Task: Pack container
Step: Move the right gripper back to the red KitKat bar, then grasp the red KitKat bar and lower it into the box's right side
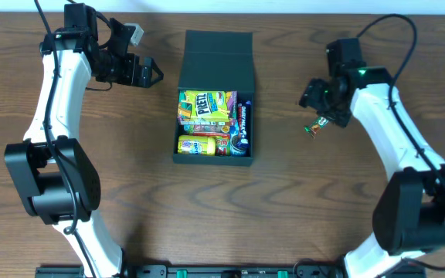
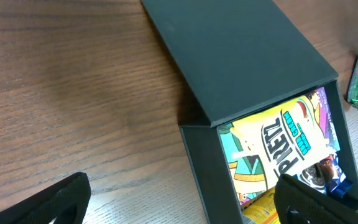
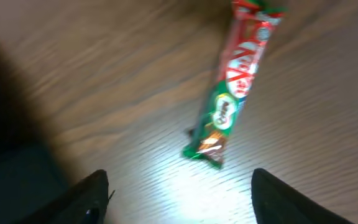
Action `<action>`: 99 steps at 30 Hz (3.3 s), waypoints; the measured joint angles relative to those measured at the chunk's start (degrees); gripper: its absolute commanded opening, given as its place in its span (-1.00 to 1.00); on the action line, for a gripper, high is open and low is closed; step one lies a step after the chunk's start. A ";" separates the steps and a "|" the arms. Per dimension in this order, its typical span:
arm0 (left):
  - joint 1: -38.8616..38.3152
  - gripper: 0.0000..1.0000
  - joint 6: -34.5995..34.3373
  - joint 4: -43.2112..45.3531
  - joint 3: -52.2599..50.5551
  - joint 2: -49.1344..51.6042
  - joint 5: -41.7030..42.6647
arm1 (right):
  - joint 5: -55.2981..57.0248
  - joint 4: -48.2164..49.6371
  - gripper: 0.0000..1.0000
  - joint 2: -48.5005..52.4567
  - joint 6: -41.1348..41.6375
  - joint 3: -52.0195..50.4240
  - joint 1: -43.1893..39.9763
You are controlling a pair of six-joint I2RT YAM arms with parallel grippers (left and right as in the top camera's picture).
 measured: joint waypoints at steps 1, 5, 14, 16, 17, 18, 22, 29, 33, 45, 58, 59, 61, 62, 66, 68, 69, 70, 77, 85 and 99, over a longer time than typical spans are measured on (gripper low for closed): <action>0.00 0.91 -0.02 0.02 0.00 0.00 0.00 | 0.28 0.09 0.30 1.07 0.72 0.00 -0.42; 0.00 0.91 -0.26 0.00 0.00 0.00 0.00 | 0.92 1.44 0.25 6.34 5.31 0.00 -0.81; 0.00 0.91 -1.51 0.02 0.00 0.00 0.00 | 1.07 2.03 0.23 10.58 8.87 0.00 -0.81; 0.00 0.91 -1.55 0.02 0.00 0.00 0.00 | 1.01 2.03 0.21 10.71 9.20 0.00 -0.81; 0.00 0.91 -1.55 0.02 0.00 0.00 0.00 | 0.83 2.03 0.16 10.93 9.29 0.00 -0.81; 0.00 0.91 -1.55 0.02 0.00 0.00 0.00 | 0.57 2.01 0.13 11.37 9.57 0.00 -0.81; 0.00 0.91 -1.57 0.02 0.00 0.00 0.00 | -0.44 1.79 0.08 13.84 10.14 0.00 -0.81; 0.00 0.91 -1.68 0.02 0.00 0.00 0.00 | -1.07 1.40 -0.97 13.99 10.91 0.22 -0.83; 0.00 0.91 -1.70 0.00 0.00 0.00 -0.02 | -1.40 -0.20 -0.97 13.94 10.95 0.98 -0.83; 0.00 0.91 -1.68 0.09 0.00 0.00 -0.02 | -5.81 -14.19 -0.97 12.50 -1.40 20.48 4.22; 0.00 0.91 -1.68 0.09 0.00 0.00 -0.02 | -14.80 -20.00 -0.97 8.26 -7.80 24.00 20.85; 0.00 0.91 -1.70 0.09 0.00 0.00 -0.02 | -14.93 -20.50 -0.97 8.26 -8.02 24.00 21.81; 0.00 0.91 -1.70 0.09 0.00 0.00 -0.02 | -15.13 -21.20 -0.97 8.31 -8.28 23.93 23.74; 0.00 0.91 -1.68 0.09 0.00 0.00 -0.02 | -15.17 -21.20 -0.97 8.31 -8.37 23.63 24.26; 0.00 0.91 -1.68 0.09 0.00 0.00 -0.02 | -15.26 -21.81 -0.97 8.31 -7.91 21.00 24.94; 0.00 0.91 -1.68 0.09 0.00 0.00 -0.02 | -15.02 -21.88 -0.97 8.31 -6.88 19.52 24.94; 0.00 0.91 -1.68 0.09 0.00 0.00 -0.02 | -14.84 -21.84 -0.97 8.31 -6.36 18.88 24.94; 0.00 0.91 -1.68 0.09 0.00 0.00 -0.02 | -14.58 -21.70 -0.97 8.31 -5.77 18.21 24.94; 0.00 0.91 -1.68 0.11 0.00 0.00 -0.02 | -13.88 -19.58 -0.14 8.33 -4.37 16.48 24.94; 0.00 0.91 -1.68 0.11 0.00 0.00 -0.02 | -12.11 -19.15 0.54 8.33 -3.80 16.48 24.94; 0.00 0.91 -1.68 0.35 0.00 0.00 -0.02 | -15.91 -17.40 -0.97 8.33 -9.75 17.00 16.70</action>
